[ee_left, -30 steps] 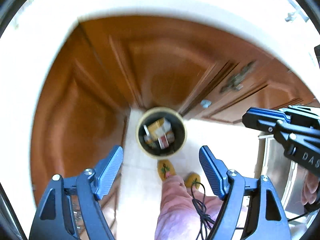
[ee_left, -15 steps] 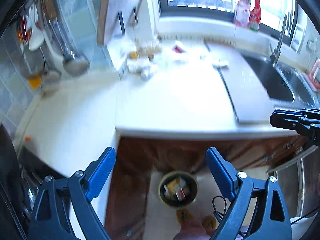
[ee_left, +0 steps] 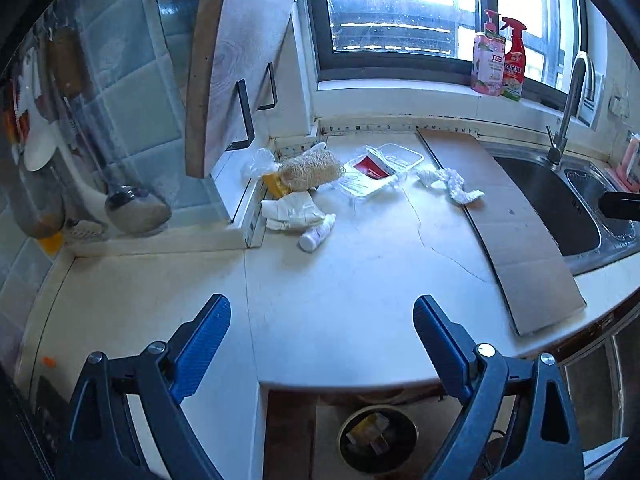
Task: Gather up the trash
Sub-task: 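Raise both tools back over the counter toward the remaining trash, then grasp the clear plastic wrap with the right tool while the left grasps the white bottle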
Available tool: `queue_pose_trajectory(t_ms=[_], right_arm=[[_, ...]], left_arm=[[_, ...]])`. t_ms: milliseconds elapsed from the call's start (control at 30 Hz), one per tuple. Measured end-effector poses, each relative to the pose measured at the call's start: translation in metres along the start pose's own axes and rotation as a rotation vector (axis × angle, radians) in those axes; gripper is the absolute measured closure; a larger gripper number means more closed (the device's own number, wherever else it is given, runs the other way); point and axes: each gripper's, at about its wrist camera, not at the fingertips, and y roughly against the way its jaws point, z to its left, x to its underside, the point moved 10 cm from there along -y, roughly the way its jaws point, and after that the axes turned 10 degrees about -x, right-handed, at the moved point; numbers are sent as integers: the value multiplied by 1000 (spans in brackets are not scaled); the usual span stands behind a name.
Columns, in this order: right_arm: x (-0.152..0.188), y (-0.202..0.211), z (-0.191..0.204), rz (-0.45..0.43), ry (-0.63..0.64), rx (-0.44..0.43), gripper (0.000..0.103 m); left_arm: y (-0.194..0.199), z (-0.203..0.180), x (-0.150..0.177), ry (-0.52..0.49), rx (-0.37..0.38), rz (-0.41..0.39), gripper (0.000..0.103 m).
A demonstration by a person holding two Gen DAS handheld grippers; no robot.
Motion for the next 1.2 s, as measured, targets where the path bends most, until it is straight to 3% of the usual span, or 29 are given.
queue_pose_trajectory(t_ms=[233, 467, 633, 767, 933, 1100, 1167, 1200], right_arm=[[-41, -37, -45, 65, -67, 77, 71], [-79, -110, -98, 132, -134, 60, 70], [-92, -161, -139, 156, -177, 79, 70], [-99, -188, -161, 155, -181, 122, 71], [-95, -215, -159, 160, -123, 128, 71], [-84, -229, -136, 196, -42, 70, 71], [-77, -235, -129, 228, -21, 56, 89], [-73, -238, -124, 245, -11, 45, 90]], left_arm=[[-68, -4, -24, 66, 35, 5, 11], [-139, -8, -39, 85, -43, 69, 11], [-182, -13, -48, 6, -120, 86, 11], [-205, -14, -46, 24, -95, 126, 11], [-227, -14, -37, 61, -62, 184, 12], [-238, -17, -31, 83, -26, 208, 15], [-241, -19, -30, 94, -16, 212, 20], [-242, -21, -29, 98, -12, 215, 25]])
